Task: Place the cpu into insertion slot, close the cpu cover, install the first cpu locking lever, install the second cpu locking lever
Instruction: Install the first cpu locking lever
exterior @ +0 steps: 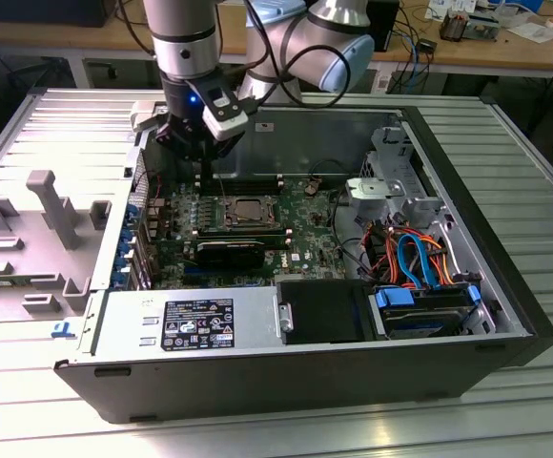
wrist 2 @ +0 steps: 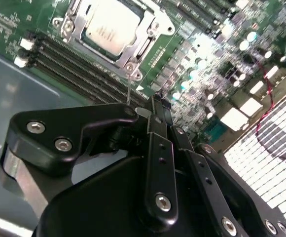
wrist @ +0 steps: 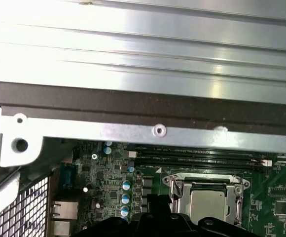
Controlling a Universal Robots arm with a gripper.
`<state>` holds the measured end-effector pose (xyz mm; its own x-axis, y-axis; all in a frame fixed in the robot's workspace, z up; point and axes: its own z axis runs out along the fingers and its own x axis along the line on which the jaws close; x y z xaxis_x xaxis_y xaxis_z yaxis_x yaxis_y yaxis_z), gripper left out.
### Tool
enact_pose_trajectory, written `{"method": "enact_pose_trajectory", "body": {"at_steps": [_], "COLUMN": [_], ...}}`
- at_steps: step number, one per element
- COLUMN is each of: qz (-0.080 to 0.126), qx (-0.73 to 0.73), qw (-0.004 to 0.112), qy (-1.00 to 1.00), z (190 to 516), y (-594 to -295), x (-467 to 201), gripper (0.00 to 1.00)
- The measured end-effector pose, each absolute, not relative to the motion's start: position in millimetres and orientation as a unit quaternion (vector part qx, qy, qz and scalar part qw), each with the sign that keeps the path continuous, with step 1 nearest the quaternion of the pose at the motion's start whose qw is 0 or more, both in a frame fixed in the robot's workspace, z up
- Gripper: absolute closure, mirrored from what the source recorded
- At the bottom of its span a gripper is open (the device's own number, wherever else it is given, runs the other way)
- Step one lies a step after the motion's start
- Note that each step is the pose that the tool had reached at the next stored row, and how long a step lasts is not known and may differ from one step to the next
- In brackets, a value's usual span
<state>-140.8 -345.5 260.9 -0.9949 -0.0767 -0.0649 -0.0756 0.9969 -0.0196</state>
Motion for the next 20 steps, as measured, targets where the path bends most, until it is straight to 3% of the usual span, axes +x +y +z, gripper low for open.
{"method": "enact_pose_trajectory", "body": {"at_steps": [20], "qz": [-0.009], "qx": [-0.039], "qw": [0.028], "qy": [0.999], "z": [260.4], "y": [-339.4], "x": [-122.8], "gripper": [0.89]}}
